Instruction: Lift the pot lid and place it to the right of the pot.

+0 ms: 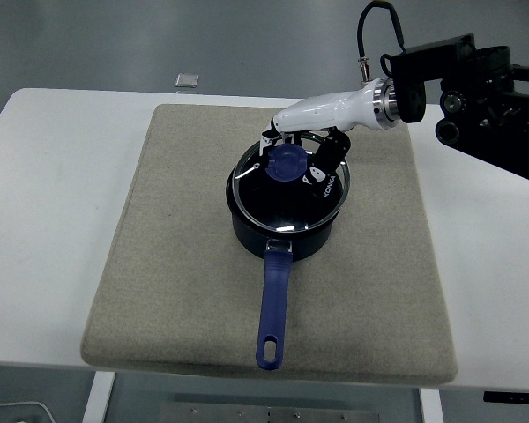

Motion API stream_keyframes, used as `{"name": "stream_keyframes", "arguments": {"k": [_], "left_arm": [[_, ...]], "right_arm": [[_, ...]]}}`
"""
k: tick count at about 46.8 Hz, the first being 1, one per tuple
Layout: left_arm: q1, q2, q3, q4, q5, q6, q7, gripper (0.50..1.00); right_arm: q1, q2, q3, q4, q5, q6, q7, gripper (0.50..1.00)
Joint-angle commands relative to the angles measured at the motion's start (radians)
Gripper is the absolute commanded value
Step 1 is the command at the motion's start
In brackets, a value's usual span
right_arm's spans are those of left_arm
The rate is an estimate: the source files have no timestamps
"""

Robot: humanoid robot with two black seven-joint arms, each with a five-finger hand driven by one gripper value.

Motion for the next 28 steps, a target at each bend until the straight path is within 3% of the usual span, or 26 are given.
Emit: {"name": "stream_keyframes", "arguments": {"k": [1,28], "left_arm": [[-0.001,0.0,0.0,0.0,0.0,0.0,0.0,1.0],[0.0,0.0,0.0,0.0,0.0,0.0,0.0,1.0]], "right_arm": [[0.001,0.0,0.0,0.0,0.0,0.0,-0.001,0.549],[0.023,-0.014,0.002,-0.001,0.051,0.04,-0.004,0.549]]}}
